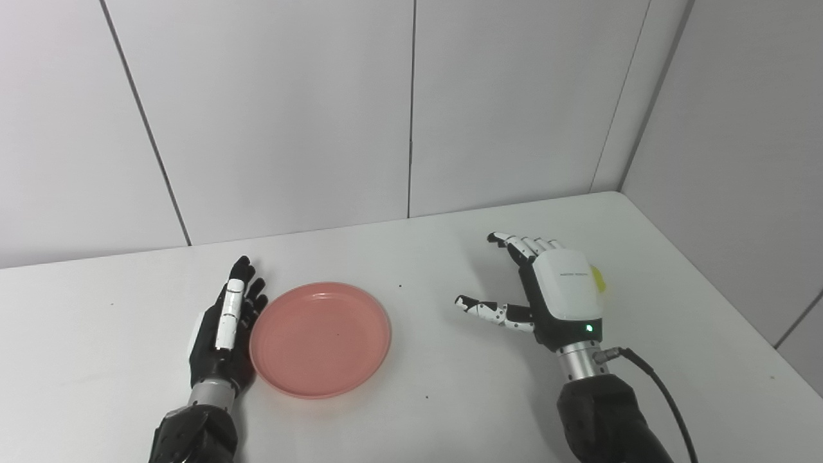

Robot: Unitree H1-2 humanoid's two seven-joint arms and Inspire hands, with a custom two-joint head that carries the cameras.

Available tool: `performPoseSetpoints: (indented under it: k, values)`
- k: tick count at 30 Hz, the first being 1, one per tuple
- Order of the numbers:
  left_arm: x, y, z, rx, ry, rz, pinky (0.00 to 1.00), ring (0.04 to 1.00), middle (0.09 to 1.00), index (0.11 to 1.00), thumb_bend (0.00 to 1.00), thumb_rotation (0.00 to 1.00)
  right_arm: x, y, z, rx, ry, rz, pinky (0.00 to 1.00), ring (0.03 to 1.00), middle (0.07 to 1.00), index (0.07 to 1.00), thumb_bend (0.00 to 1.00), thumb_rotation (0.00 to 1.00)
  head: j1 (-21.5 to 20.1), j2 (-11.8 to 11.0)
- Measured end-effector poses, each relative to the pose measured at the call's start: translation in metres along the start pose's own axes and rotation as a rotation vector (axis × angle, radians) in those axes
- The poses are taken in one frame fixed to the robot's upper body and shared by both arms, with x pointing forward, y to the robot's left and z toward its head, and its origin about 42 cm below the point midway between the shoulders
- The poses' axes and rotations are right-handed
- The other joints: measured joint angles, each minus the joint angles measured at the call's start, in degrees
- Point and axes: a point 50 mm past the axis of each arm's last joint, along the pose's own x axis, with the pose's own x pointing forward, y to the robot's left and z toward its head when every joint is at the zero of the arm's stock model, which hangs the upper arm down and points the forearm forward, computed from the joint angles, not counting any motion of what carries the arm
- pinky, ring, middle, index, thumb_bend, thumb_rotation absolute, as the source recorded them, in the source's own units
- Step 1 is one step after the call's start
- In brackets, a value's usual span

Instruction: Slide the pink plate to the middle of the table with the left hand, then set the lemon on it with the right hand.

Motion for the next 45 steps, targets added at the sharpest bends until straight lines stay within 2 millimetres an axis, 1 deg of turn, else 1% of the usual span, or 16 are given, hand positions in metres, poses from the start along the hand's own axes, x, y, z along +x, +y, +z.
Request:
performPoseSetpoints:
  k: [2,6,7,8,10,16,20,22,26,31,34,37,45]
  values:
    - [0.0,0.0,0.0,0.0,0.0,-0.001,1.0,0.985,1.0,0.935,0.66,0.75,0.002,0.0,-0.001,-0.012,-0.002,-0.007,0.72,0.711,0.721,0.715,0.75,0.79,-0.09,-0.09]
    - [0.0,0.0,0.0,0.002,0.001,-0.002,1.0,0.983,1.0,0.928,0.67,0.74,0.009,-0.004,-0.009,-0.039,-0.004,-0.028,0.68,0.694,0.71,0.707,0.75,0.8,0.0,-0.17]
    - [0.0,0.0,0.0,0.002,0.001,-0.002,1.0,0.983,1.0,0.928,0.67,0.74,0.011,-0.004,-0.014,-0.052,-0.002,-0.034,0.68,0.693,0.709,0.706,0.75,0.8,0.0,-0.18]
    - [0.0,0.0,0.0,0.002,0.001,-0.002,1.0,0.98,1.0,0.925,0.67,0.74,0.012,-0.005,-0.018,-0.063,0.0,-0.038,0.69,0.702,0.717,0.715,0.75,0.83,0.0,-0.18]
    - [0.0,0.0,0.0,0.003,0.001,-0.006,1.0,0.984,1.0,0.933,0.67,0.74,0.015,-0.009,-0.025,-0.083,0.005,-0.045,0.71,0.711,0.726,0.722,0.75,0.84,0.0,-0.18]
    - [0.0,0.001,0.0,0.004,0.002,-0.01,1.0,0.989,1.0,0.942,0.67,0.74,0.023,-0.019,-0.04,-0.117,0.022,-0.061,0.73,0.732,0.744,0.721,0.73,0.82,-0.18,-0.26]
    - [0.0,0.001,0.0,0.006,0.002,-0.012,1.0,0.982,1.0,0.936,0.67,0.74,0.026,-0.022,-0.05,-0.136,0.057,-0.059,0.69,0.698,0.717,0.714,0.73,0.79,-0.35,-0.09]
    - [-0.001,0.002,0.0,0.008,0.002,-0.016,1.0,0.98,1.0,0.936,0.67,0.74,0.028,-0.022,-0.058,-0.136,0.073,-0.053,0.69,0.692,0.713,0.713,0.73,0.8,-0.35,0.0]
    - [-0.001,0.002,0.0,0.009,0.001,-0.015,1.0,0.985,1.0,0.94,0.65,0.74,0.032,-0.025,-0.07,-0.139,0.104,-0.044,0.7,0.702,0.724,0.723,0.75,0.84,-0.26,0.09]
    - [-0.002,0.002,0.0,0.009,0.001,-0.015,1.0,0.982,1.0,0.92,0.66,0.74,0.034,-0.024,-0.08,-0.127,0.144,-0.016,0.68,0.699,0.726,0.722,0.76,0.82,-0.18,0.26]
    - [-0.002,0.002,0.0,0.01,0.002,-0.016,1.0,0.983,1.0,0.919,0.67,0.74,0.034,-0.019,-0.085,-0.134,0.163,0.005,0.66,0.69,0.715,0.719,0.76,0.81,-0.09,0.35]
    - [-0.002,0.003,0.001,0.014,0.001,-0.016,1.0,0.981,1.0,0.924,0.67,0.75,0.032,-0.013,-0.089,-0.144,0.18,0.027,0.64,0.677,0.705,0.714,0.76,0.78,-0.09,0.53]
    - [-0.003,0.004,0.001,0.015,0.001,-0.016,1.0,0.983,1.0,0.929,0.66,0.75,0.029,-0.005,-0.098,-0.157,0.203,0.061,0.63,0.686,0.711,0.721,0.75,0.77,0.0,0.62]
